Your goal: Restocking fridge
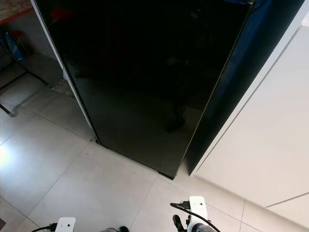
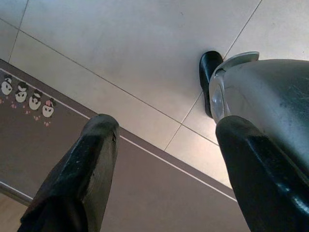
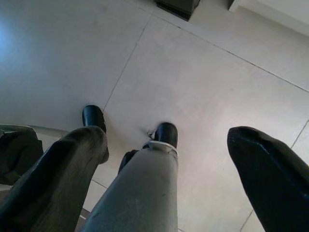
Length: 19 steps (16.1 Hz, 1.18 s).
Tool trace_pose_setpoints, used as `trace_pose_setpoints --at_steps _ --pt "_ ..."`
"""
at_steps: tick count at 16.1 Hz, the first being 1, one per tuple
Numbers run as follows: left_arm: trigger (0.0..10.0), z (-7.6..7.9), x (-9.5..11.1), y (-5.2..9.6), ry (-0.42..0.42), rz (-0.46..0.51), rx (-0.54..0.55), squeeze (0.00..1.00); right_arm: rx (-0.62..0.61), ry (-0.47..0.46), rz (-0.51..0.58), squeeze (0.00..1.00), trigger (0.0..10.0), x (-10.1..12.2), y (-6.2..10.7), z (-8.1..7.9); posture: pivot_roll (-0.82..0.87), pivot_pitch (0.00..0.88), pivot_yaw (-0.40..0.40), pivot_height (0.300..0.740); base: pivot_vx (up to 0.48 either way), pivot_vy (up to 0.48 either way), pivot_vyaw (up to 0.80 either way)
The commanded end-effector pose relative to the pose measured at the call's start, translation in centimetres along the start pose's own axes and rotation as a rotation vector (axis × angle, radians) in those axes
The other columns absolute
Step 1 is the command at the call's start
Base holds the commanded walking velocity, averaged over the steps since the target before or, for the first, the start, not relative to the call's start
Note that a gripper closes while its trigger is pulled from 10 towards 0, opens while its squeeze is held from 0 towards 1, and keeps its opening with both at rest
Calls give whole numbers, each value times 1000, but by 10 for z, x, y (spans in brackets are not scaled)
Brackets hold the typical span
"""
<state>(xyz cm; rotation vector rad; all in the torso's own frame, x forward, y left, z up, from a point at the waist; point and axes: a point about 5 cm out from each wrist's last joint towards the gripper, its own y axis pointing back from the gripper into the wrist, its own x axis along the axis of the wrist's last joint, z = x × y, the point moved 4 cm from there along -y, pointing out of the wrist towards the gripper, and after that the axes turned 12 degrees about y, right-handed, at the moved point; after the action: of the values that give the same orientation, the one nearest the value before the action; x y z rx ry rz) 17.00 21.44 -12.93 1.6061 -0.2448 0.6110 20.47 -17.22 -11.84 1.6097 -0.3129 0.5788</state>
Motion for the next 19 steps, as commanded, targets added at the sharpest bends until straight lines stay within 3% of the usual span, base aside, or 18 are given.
trace_pose_setpoints --at_steps 1,4,7,15,19 --pt "10000 2 -9 1 -6 -32 2 0 -18 -23 -15 0 10000 -3 1 3 9 130 -41 740 0 330 0" --pt "10000 2 -8 1 -8 -30 1 0 -57 -32 -30 0 10000 -3 1 10 8 131 -42 740 0 329 0" --pt "10000 3 -8 1 -6 -28 2 0 -61 -1 -40 0 10000 -2 2 13 9 131 -44 740 0 328 -696" --pt "10000 2 -7 1 0 -23 4 0 -70 -24 -31 0 10000 0 1 13 13 138 -39 740 0 329 0" --pt "10000 2 -7 1 -1 -24 4 0 -68 -25 -40 0 10000 -1 1 12 14 140 -36 740 0 324 -697"
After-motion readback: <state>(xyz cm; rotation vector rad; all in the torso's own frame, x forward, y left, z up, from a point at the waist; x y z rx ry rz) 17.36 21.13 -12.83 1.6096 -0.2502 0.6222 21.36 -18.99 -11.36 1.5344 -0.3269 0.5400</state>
